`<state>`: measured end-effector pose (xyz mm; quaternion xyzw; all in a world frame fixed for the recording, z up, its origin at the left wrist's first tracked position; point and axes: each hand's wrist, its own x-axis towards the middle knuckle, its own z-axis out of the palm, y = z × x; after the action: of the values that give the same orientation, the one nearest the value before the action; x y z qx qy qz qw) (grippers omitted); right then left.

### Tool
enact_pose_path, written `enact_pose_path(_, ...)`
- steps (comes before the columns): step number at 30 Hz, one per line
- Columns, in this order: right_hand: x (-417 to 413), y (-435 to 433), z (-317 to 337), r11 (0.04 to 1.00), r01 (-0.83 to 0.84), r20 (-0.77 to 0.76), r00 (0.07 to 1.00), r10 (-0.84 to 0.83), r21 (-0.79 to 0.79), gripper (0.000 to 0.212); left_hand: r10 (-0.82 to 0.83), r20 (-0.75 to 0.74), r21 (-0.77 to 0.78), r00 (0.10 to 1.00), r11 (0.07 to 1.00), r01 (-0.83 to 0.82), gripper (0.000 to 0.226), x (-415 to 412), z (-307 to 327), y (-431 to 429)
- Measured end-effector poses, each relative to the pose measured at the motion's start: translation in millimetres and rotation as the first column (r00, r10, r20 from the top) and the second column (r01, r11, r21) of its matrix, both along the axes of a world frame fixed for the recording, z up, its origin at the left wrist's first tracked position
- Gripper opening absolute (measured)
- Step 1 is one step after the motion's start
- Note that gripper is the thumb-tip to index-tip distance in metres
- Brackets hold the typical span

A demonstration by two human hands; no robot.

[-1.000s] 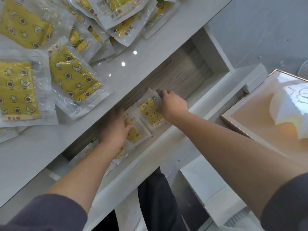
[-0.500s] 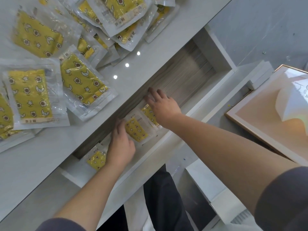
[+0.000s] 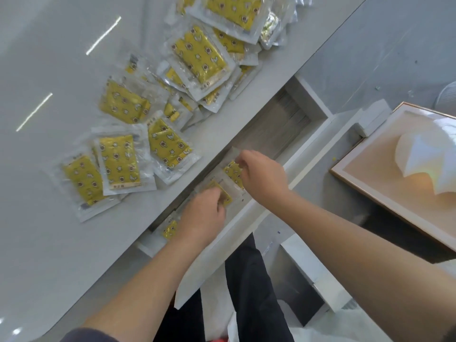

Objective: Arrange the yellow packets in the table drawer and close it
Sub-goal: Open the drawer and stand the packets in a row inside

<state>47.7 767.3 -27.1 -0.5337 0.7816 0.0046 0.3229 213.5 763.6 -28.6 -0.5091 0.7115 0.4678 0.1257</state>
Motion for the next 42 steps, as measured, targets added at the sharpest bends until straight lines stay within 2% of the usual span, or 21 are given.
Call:
enact_pose_path(2,13,-7,30,0.997,0.066,0.050,0.997,-0.063,-0.050,0.027,-0.015,-0.046,0.004,0.999,1.000,0.015,0.015,12,24,-14)
enact_pose_path(4,27,-19,50,0.991,0.112,0.083,0.991,-0.106,-0.071,0.024,0.000,-0.050,-0.060,0.999,0.998,-0.003,0.013,28,41,-32)
enact_pose_path(7,49,-43,56,0.987,0.160,0.128,0.979,-0.159,0.003,0.026,0.007,-0.043,-0.306,0.999,0.952,-0.020,0.014,57,47,-68)
enact_pose_path(9,64,-60,50,0.986,0.157,0.127,0.978,-0.163,0.059,0.037,0.004,0.060,-0.445,0.998,0.895,0.023,0.035,74,42,-93)
enact_pose_path(10,71,-68,46,0.985,0.159,0.114,0.979,-0.167,0.071,0.042,0.006,0.134,-0.464,0.991,0.884,0.058,0.050,82,39,-105)
enact_pose_path(13,92,-88,34,0.979,0.189,0.042,0.980,-0.192,0.080,0.045,-0.076,0.297,-0.413,0.952,0.889,0.199,0.089,98,30,-133)
enact_pose_path(16,106,-97,25,0.969,0.233,-0.028,0.973,-0.231,0.087,0.040,-0.146,0.342,-0.431,0.929,0.854,0.292,0.102,107,23,-146)
enact_pose_path(19,110,-95,27,0.953,0.256,0.055,0.962,-0.268,0.165,0.025,-0.132,0.267,-0.492,0.955,0.833,0.253,0.090,111,19,-151)
enact_pose_path(22,107,-86,28,0.936,0.288,0.215,0.920,-0.329,0.200,0.013,-0.058,0.020,-0.508,0.998,0.859,0.060,0.045,114,22,-155)
enact_pose_path(24,102,-81,36,0.908,0.373,0.340,0.842,-0.418,0.191,0.010,-0.020,-0.119,-0.521,0.993,0.853,-0.046,0.014,114,30,-159)
enact_pose_path(25,99,-78,40,0.894,0.405,0.384,0.808,-0.447,0.189,0.013,0.001,-0.191,-0.486,0.982,0.869,-0.095,0.006,112,35,-160)
enact_pose_path(27,94,-74,46,0.862,0.462,0.449,0.737,-0.505,0.209,0.019,0.100,-0.318,-0.297,0.943,0.934,-0.200,0.005,105,49,-160)
enact_pose_path(29,90,-71,51,0.797,0.527,0.537,0.598,-0.594,0.294,0.017,0.155,-0.373,-0.172,0.915,0.957,-0.232,0.006,96,59,-158)
enact_pose_path(31,90,-70,58,0.761,0.529,0.609,0.479,-0.632,0.375,0.023,0.158,-0.389,-0.154,0.908,0.960,-0.233,0.006,88,63,-155)
enact_pose_path(33,93,-70,65,0.768,0.494,0.631,0.455,-0.628,0.408,0.040,0.187,-0.376,-0.137,0.907,0.958,-0.254,0.008,81,63,-153)
enact_pose_path(35,95,-71,69,0.795,0.476,0.639,0.487,-0.595,0.377,0.046,0.240,-0.357,-0.107,0.903,0.950,-0.294,0.009,74,63,-153)
enact_pose_path(38,95,-73,66,0.805,0.508,0.611,0.543,-0.575,0.306,0.031,0.335,-0.331,-0.092,0.882,0.919,-0.383,0.008,71,62,-155)
enact_pose_path(40,95,-73,62,0.793,0.519,0.580,0.554,-0.597,0.321,0.029,0.394,-0.267,-0.108,0.879,0.895,-0.433,0.008,79,62,-158)
enact_pose_path(42,96,-74,59,0.779,0.512,0.574,0.536,-0.619,0.362,0.030,0.377,-0.151,-0.194,0.914,0.895,-0.401,0.007,98,57,-161)
